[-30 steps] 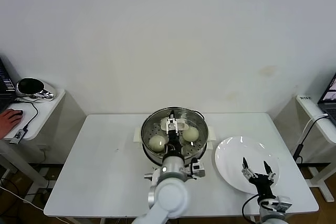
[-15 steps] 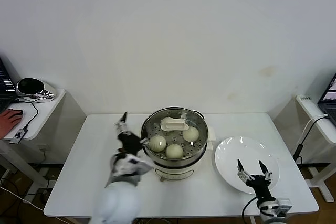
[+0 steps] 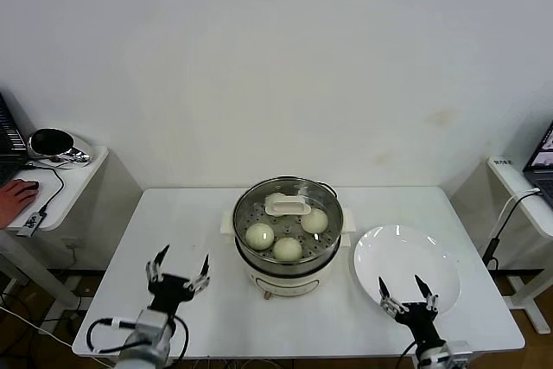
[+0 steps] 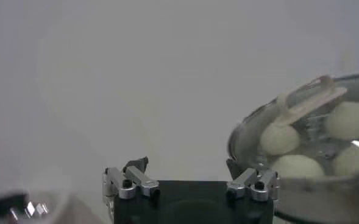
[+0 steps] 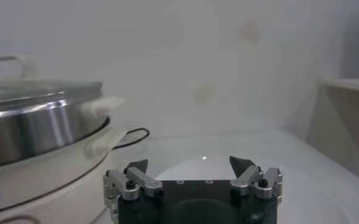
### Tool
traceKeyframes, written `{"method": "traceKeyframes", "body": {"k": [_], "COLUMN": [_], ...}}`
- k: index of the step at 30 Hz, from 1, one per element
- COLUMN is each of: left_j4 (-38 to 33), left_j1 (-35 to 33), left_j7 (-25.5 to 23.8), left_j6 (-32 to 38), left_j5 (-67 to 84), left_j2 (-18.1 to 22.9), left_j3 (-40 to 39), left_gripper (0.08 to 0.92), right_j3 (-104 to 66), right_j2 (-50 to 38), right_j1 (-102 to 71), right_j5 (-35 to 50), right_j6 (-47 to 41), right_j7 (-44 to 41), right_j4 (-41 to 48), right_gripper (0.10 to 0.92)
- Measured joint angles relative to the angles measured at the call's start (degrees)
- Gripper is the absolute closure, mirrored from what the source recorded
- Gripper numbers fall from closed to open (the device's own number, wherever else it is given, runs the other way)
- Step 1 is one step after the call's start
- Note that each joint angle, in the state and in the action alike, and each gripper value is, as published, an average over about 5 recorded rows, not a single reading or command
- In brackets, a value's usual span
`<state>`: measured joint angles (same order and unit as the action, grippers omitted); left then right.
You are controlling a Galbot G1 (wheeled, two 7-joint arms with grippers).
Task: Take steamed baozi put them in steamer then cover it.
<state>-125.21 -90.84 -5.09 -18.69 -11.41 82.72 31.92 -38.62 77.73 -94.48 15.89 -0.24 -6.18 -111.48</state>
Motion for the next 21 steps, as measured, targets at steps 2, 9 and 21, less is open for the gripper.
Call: {"method": "traceKeyframes", "body": {"k": [2, 9, 21], "left_j4": [0.7, 0.9, -1.1], "left_j1": [-1.9, -7.8, -12.5], "left_j7": [0.3, 1.0, 1.2], "left_j6": [0.9, 2.6, 3.9], "left_j5": [1.1, 3.8, 5.7], "left_j2": [0.1, 1.0, 1.5], "left_j3": [0.7, 1.8, 1.6], "left_gripper": [0.177, 0.177, 0.177], "right_j3": [0.1, 0.7, 0.7], "right_j2": [-0.3, -1.0, -0.6], "right_j1": [-0.7, -2.5, -4.0], "right_j5": [-0.6, -1.9, -2.8], "right_j6": [-0.6, -1.9, -1.9], "right_j7": [0.1, 0.1, 0.3], "right_j4": [-0.9, -3.7, -5.4], "right_gripper": [0.203, 0.203, 0.203]}}
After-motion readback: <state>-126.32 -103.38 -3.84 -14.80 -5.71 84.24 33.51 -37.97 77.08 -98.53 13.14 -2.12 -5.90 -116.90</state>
